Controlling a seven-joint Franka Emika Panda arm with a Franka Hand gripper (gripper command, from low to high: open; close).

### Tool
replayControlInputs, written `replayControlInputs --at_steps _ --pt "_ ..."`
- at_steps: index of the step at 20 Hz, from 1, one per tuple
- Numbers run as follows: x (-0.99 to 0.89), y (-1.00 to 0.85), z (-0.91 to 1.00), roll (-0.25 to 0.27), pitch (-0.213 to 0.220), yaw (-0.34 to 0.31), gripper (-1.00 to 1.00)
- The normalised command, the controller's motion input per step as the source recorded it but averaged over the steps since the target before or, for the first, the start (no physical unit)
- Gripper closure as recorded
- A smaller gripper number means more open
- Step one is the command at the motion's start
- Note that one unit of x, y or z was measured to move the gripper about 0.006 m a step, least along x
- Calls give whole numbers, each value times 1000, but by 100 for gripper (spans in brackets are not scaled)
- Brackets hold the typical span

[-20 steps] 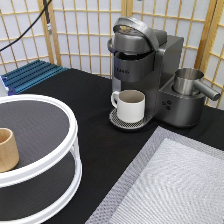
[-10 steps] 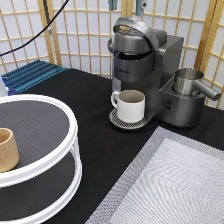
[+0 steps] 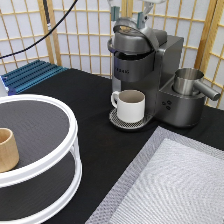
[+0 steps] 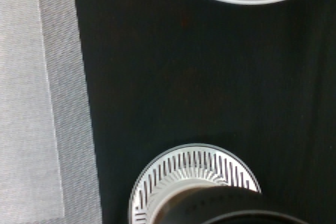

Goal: Make coffee

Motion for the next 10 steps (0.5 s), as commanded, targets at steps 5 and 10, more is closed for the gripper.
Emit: replayControlInputs --at_steps 5,10 --pt "506 2 -63 -51 60 0 -100" --pt "596 129 -42 -91 52 0 -100"
